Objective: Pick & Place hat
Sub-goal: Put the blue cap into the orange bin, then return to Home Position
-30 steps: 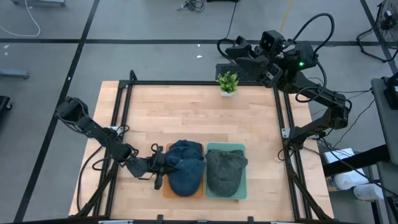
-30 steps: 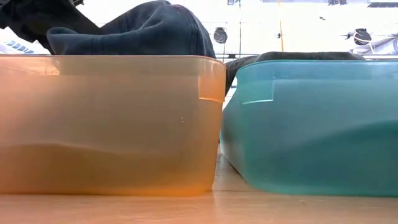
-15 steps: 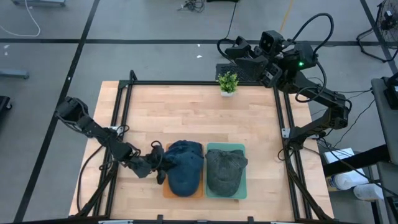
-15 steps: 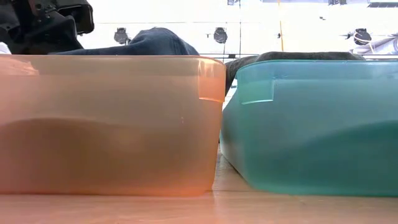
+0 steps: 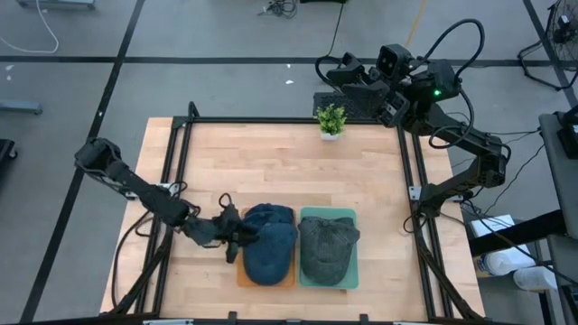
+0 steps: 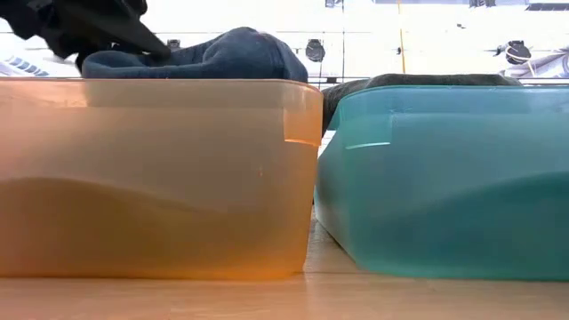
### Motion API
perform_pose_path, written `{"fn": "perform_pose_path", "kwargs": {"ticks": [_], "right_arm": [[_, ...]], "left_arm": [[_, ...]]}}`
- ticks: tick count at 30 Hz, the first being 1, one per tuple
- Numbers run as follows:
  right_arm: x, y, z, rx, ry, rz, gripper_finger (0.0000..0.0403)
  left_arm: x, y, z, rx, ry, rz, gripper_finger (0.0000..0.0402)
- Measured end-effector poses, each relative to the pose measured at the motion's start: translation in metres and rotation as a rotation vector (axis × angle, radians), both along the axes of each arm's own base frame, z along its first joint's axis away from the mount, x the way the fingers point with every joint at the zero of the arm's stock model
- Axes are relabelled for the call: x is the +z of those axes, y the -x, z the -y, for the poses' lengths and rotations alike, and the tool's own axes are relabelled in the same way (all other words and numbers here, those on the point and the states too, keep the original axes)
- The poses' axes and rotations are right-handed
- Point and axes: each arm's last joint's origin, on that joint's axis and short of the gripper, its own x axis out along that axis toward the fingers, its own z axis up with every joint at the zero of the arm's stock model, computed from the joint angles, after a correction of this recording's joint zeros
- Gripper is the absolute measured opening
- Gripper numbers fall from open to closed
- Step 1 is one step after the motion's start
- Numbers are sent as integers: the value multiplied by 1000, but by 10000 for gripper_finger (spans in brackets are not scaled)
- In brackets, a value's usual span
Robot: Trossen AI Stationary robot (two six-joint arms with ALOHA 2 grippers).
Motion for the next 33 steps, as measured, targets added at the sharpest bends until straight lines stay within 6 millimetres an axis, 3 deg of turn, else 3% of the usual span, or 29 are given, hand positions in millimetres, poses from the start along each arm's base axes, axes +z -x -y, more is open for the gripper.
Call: {"fn": "perform_pose_path", "kwargs": {"ticks": [5, 11, 15, 20, 26, 33], "right_arm": [[0, 0, 0, 0, 0, 0, 207], [-4, -2, 0, 63, 45, -60, 208], [-7, 3, -4, 237, 271, -92, 207], [-16, 14, -11, 255, 284, -114, 204], [-68, 38, -20, 62, 215, -159, 203], [-152, 95, -58, -198, 71, -182, 203]], "left_arm": [[33, 10, -15, -4, -73, 137, 213], [84, 39, -44, 107, -43, 368, 314], [114, 71, -65, 176, -36, 528, 356], [132, 106, -80, 94, -180, 656, 388], [134, 134, -94, 115, -249, 678, 399], [130, 140, -98, 144, -260, 638, 399]]}}
